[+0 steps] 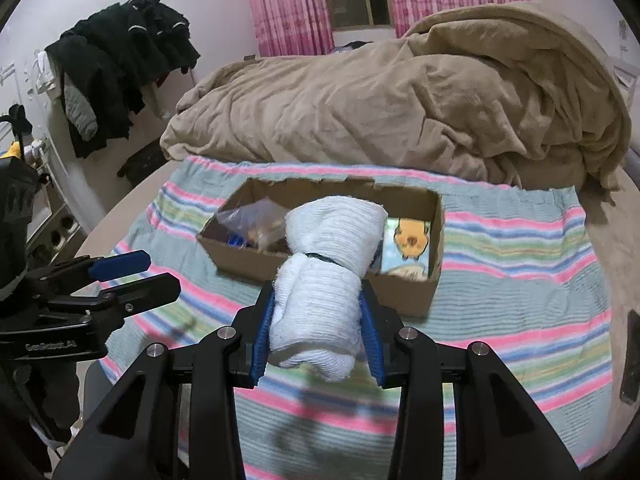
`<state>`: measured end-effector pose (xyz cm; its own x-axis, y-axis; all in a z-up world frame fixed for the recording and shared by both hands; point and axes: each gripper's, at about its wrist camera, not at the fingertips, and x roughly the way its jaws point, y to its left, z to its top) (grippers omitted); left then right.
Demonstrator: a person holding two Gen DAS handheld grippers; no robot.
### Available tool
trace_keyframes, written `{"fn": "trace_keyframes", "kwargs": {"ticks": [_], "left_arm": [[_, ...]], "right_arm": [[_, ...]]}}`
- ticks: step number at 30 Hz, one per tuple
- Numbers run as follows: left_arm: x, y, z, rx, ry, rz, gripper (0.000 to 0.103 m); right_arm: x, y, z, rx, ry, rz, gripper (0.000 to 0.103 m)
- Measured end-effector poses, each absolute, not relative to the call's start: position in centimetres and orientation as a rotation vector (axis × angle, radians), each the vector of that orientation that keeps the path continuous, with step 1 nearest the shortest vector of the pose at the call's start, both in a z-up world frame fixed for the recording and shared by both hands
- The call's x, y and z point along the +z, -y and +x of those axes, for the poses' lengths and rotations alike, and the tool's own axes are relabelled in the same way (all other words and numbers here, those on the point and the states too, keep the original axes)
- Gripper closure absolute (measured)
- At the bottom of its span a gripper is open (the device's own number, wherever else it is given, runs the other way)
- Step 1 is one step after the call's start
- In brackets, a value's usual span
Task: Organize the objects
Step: 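Lower the white sock into the box and open the right tool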
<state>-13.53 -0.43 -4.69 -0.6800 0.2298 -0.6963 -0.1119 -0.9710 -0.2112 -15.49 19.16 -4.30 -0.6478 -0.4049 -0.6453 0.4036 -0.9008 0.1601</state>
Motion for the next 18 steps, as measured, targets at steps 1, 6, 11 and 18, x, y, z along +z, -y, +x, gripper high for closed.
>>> {"fn": "trace_keyframes", "kwargs": {"ticks": [1,6,11,18], "left_arm": [[-4.4,0.4,-13.9,2.712,0.222,-1.143,0.031],[-3.6,0.2,-15.2,2.724,0.211,-1.108,0.031],[-3.2,0.2,-16.8,2.738,0.201,-1.086,0.031],[-3.9,0.4,-19.3,2.752,0.198,-1.094,0.031]], "right_arm": [[-4.2,-19.2,-15.8,-2.51,0.005,0.979,0.062],[-3.6,-19.3,-17.4,-2.524,0.001,0.956,0.062],[-3.5,-19.1,-19.3,-2.53,0.0,0.944,0.062],[-4.4,-18.4,-22.1,-2.528,0.014,0.963,0.062]]}}
